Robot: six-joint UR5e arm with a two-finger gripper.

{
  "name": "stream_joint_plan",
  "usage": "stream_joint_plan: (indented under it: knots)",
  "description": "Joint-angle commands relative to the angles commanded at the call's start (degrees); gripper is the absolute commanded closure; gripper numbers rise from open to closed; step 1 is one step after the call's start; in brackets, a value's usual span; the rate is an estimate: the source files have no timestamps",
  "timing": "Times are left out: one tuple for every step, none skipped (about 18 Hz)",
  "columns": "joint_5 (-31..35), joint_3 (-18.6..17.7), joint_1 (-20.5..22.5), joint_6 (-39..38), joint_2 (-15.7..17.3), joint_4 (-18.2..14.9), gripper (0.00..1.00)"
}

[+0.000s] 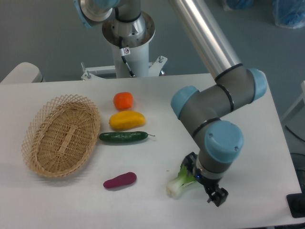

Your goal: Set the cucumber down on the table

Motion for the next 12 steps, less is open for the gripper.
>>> stream_joint_plan:
  knots:
    - [0.09,-0.09,0.0,0.62,-0.09,0.0,0.0]
    - [0.18,-0.17,0.0,0.71,-0.18,0.09,0.0]
    - [0.26,-0.17,0.0,0.71,-0.27,0.09,0.0]
    - [0.27,-0.26,0.0,0.71,-0.44,0.17,0.0]
    - [0.44,-0.52,0.0,0.71,-0.44,0.26,0.0]
    - [0.44,-0.7,0.0,0.71,-0.44,0.35,0.0]
    - [0.44,-0.7,-0.09,0.71,-0.53,0.35,0.0]
    - [0.44,-0.7,-0.09,0.62,-0.53,0.35,0.0]
    - [0.44,-0.7,-0.09,0.71,-0.53,0.35,0.0]
    - [0.62,-0.79,0.0,0.71,-0.53,0.35,0.0]
    - [0.88,-0.88,-0.09,0.71,-0.62,0.35,0.0]
    - [0.97,-0.88,-0.09,0.71,-0.62,0.35,0.0]
